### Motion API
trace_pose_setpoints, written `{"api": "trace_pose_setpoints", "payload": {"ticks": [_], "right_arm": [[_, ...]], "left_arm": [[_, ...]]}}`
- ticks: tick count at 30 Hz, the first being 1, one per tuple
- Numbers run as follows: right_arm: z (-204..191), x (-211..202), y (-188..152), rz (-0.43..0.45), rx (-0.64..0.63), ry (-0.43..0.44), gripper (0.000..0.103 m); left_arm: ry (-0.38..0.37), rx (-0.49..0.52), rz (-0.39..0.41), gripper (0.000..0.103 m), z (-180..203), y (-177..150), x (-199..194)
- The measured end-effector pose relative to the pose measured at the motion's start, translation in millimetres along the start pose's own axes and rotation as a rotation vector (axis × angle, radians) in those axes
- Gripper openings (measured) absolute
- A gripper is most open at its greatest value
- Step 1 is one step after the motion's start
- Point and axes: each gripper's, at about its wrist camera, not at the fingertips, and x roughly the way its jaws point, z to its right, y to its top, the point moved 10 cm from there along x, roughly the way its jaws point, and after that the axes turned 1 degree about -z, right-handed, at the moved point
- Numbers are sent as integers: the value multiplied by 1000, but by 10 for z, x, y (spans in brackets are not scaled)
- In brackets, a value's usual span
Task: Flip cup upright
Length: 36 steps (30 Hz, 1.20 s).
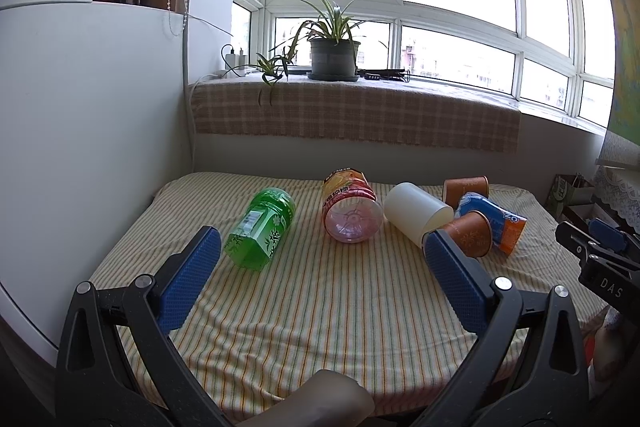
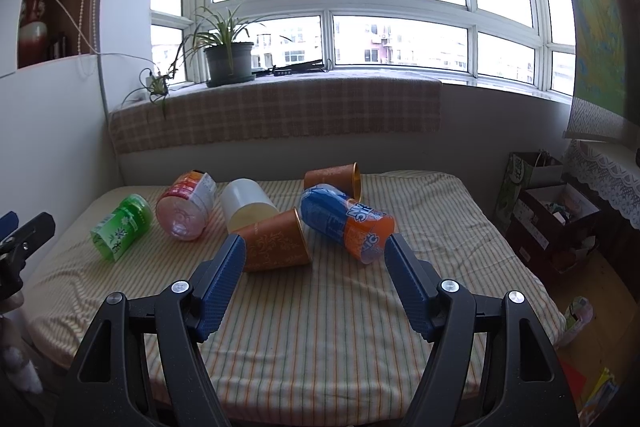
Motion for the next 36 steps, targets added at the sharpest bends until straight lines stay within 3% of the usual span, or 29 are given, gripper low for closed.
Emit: {"api": "trace_pose_setpoints", "payload": {"ticks": [16,23,36], "right_arm": [[64,62,-15,-16,16,-1,72],[189,110,8,-23,31,-18,72],[656,282,-63,-62,114,-78,72]], "left_arm": [[-17,16,-20,103,98,20,89],[-62,78,-36,103,230,85,241],[-340,334,-150,103,1079,326,920]]}}
